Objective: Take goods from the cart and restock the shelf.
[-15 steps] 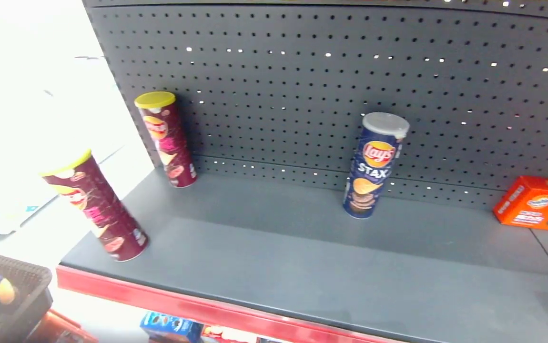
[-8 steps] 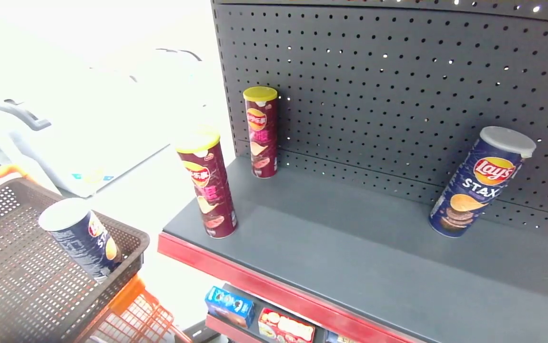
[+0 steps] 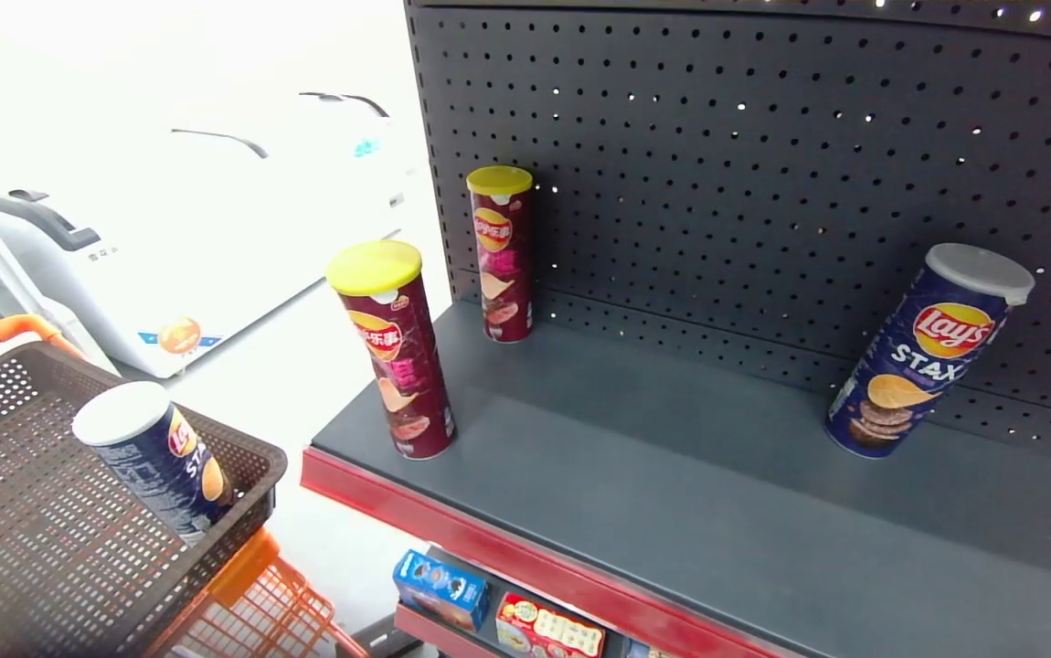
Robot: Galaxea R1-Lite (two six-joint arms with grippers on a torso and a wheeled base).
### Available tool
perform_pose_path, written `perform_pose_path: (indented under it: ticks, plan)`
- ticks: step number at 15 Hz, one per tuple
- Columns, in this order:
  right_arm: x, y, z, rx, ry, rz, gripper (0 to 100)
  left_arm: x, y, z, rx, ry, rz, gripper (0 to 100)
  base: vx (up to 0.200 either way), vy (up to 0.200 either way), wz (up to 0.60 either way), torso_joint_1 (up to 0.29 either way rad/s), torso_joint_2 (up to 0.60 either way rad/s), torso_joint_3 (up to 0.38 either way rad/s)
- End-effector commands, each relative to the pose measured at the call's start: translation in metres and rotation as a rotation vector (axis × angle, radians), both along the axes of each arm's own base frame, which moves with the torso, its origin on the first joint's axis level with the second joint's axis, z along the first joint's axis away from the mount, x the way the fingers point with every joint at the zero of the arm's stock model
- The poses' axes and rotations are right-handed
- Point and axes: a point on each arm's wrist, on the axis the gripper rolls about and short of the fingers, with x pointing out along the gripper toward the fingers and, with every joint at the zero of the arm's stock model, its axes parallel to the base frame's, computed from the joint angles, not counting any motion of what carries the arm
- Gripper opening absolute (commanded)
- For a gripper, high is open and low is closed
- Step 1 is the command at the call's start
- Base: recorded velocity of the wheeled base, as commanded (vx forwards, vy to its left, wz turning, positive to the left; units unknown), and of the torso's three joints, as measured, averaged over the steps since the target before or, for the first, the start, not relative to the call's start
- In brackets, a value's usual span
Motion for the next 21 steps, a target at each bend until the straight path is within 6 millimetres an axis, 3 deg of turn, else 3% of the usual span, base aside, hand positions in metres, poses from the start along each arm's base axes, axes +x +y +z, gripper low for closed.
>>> perform_pose_path:
  ticks: [1,4,5,8,11,14,16,21]
  plan:
    - [0.0,0.0,0.0,0.0,0.001,0.001,100,0.0,0.0,0.0,0.002,0.0,-0.001,100,0.0,0.0,0.0,0.0,0.0,0.0]
    - [0.0,0.0,0.0,0.0,0.001,0.001,100,0.0,0.0,0.0,0.005,-0.001,0.021,100,0.0,0.0,0.0,0.0,0.0,0.0]
    - [0.0,0.0,0.0,0.0,-0.001,0.001,100,0.0,0.003,0.006,0.008,0.002,0.118,100,0.0,0.0,0.0,0.0,0.0,0.0]
    - [0.0,0.0,0.0,0.0,0.001,0.001,100,0.014,0.002,0.066,0.026,0.143,0.185,100,0.0,0.0,0.0,0.0,0.0,0.0]
    - [0.0,0.0,0.0,0.0,0.001,0.001,100,0.045,0.004,0.098,0.005,0.243,0.187,100,0.0,0.0,0.0,0.0,0.0,0.0]
    - [0.0,0.0,0.0,0.0,0.001,0.001,100,0.074,0.013,0.097,-0.019,0.393,0.243,100,0.0,0.0,0.0,0.0,0.0,0.0]
    - [0.0,0.0,0.0,0.0,-0.001,0.001,100,0.086,0.017,0.098,-0.024,0.417,0.257,100,0.0,0.0,0.0,0.0,0.0,0.0]
    - [0.0,0.0,0.0,0.0,0.001,0.001,100,0.141,0.032,0.086,-0.036,0.419,0.257,100,0.0,0.0,0.0,0.0,0.0,0.0]
